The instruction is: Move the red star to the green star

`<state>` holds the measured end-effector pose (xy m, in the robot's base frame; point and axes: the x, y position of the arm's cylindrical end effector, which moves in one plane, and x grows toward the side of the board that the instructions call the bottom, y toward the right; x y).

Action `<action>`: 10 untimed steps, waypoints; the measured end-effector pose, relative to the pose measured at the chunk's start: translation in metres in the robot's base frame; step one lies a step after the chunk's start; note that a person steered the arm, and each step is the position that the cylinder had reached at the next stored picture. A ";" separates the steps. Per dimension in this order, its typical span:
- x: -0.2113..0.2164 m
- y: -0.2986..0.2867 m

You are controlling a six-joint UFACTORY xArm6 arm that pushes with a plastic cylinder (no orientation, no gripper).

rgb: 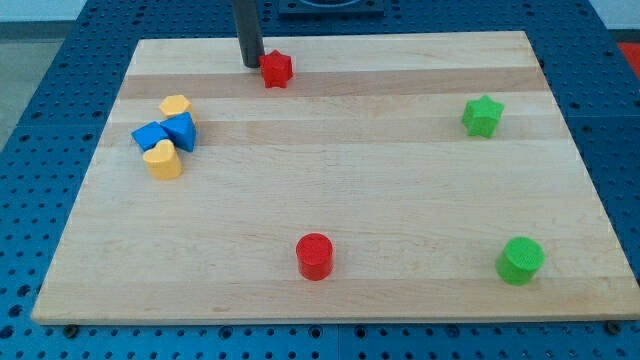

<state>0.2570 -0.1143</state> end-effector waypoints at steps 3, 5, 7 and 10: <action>0.134 0.172; 0.200 0.220; 0.186 0.112; 0.005 0.126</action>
